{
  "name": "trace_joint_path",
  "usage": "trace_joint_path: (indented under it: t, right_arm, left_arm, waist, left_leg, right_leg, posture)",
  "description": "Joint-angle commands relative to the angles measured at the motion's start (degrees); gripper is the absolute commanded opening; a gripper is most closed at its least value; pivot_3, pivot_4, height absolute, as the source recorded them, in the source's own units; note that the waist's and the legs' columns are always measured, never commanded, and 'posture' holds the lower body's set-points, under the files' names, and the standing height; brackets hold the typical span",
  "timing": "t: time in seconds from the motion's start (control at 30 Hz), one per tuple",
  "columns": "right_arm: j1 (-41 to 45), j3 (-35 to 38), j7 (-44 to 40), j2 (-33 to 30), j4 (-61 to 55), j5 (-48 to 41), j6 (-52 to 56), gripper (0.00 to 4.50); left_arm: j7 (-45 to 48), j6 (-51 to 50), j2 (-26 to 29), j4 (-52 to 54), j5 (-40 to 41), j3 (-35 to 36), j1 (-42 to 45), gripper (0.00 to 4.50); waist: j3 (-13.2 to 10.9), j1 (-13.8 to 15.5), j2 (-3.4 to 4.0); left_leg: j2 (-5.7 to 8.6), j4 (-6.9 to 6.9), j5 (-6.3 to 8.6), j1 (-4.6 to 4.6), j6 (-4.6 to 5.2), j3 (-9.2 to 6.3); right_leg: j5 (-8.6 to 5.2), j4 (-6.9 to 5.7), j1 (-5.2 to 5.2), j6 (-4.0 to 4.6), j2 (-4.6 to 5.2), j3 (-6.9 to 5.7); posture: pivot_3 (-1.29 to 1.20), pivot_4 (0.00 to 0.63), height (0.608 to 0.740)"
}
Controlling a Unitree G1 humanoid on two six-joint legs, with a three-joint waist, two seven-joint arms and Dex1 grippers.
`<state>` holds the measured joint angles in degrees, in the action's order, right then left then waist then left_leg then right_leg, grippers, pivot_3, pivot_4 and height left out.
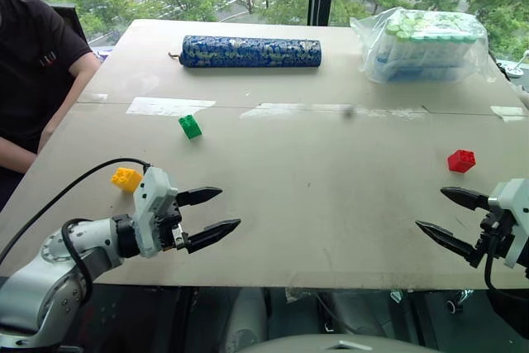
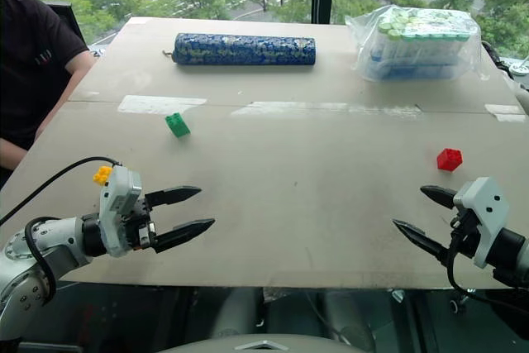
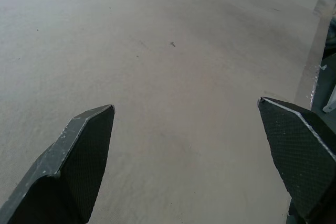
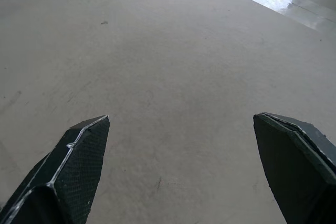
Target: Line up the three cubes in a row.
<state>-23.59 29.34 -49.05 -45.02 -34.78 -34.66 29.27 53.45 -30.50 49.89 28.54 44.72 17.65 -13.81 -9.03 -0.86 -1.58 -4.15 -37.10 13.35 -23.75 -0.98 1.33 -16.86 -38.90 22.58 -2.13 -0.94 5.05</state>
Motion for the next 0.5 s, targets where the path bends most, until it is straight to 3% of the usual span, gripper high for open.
trace_joint_path:
  t: [0.03,0.17,0.23,0.5]
  right_arm:
    - [3.1,-0.7,4.0,2.1,-1.1,1.2,-1.4,4.5]
    - [10.3,-4.9,15.9,7.2,-1.0,7.9,-0.8,4.5]
    - [14.0,-4.7,22.6,8.5,0.7,9.4,4.7,4.5]
    - [31.0,-3.0,35.8,6.7,13.3,10.7,29.0,4.5]
  left_arm:
    - [-2.3,-0.3,-1.8,1.5,1.5,-0.3,4.2,4.47]
    - [-11.5,-5.8,-6.5,3.3,4.7,-2.6,12.1,4.47]
    - [-13.1,-7.3,-7.3,4.1,4.3,-4.6,14.9,4.47]
    - [-5.6,-8.5,-4.8,7.0,4.3,-13.2,25.9,4.47]
  waist:
    - [0.0,0.0,0.0]
    - [0.0,0.0,0.01]
    - [0.0,0.0,0.02]
    - [0.0,0.0,0.08]
  left_leg:
    - [0.0,0.01,0.0,0.0,0.0,-0.01]
    - [-0.01,-0.05,-0.01,-0.03,-0.01,-0.13]
    - [0.03,-0.1,-0.01,-0.04,-0.01,-0.09]
    - [0.07,-0.08,-0.01,-0.06,-0.01,-0.04]
  right_leg:
    - [0.01,0.0,0.0,0.01,-0.01,-0.01]
    - [0.02,-0.08,-0.01,-0.01,-0.04,-0.12]
    - [0.04,-0.11,-0.02,0.01,-0.01,-0.07]
    - [0.06,-0.12,0.02,0.03,-0.05,0.02]
  posture:
    - [0.0,0.15,0.74]
    - [0.0,0.15,0.74]
    - [0.0,0.15,0.74]
    - [0.0,0.15,0.74]
